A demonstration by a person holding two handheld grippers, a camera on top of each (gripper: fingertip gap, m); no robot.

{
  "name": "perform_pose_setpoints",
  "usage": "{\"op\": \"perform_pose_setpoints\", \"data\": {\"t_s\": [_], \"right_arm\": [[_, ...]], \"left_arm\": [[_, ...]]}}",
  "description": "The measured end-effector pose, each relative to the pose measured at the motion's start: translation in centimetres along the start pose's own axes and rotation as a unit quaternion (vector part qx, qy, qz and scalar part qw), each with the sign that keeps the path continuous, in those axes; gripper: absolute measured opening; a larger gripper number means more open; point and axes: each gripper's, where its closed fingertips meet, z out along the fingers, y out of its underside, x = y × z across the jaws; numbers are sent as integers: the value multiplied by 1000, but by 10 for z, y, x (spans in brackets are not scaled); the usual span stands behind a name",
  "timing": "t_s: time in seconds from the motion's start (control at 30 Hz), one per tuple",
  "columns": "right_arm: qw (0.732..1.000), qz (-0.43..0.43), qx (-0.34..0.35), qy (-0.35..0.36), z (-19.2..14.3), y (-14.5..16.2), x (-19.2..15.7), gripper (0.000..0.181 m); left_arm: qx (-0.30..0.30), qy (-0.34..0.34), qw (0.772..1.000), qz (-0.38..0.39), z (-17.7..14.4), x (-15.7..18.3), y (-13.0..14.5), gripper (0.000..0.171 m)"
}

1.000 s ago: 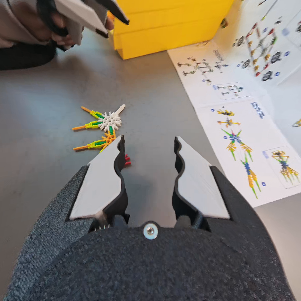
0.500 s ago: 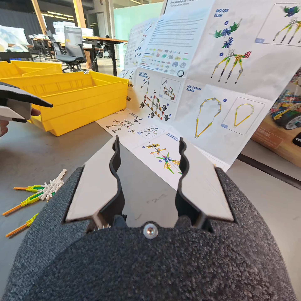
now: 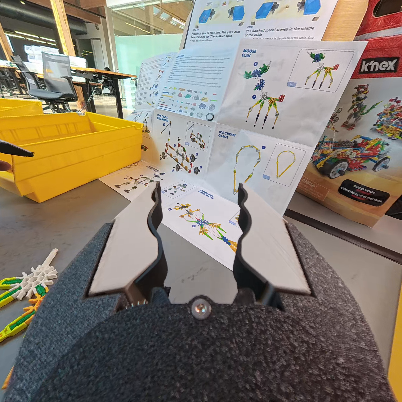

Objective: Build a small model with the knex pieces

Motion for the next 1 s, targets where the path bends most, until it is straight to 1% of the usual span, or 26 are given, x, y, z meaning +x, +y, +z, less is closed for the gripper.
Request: {"op": "perform_pose_setpoints", "data": {"t_s": [0.2, 0.87, 1.0], "right_arm": [[1000, 7, -9, 0, 2, 6, 1, 69], [1000, 2, -15, -9, 4, 7, -2, 68], [1000, 9, -12, -8, 4, 6, 0, 67]], "left_arm": [[8, -2, 1000, 5, 0, -1, -2, 61], [13, 4, 1000, 4, -2, 0, -5, 60], [21, 3, 1000, 9, -5, 1, -10, 60]]}}
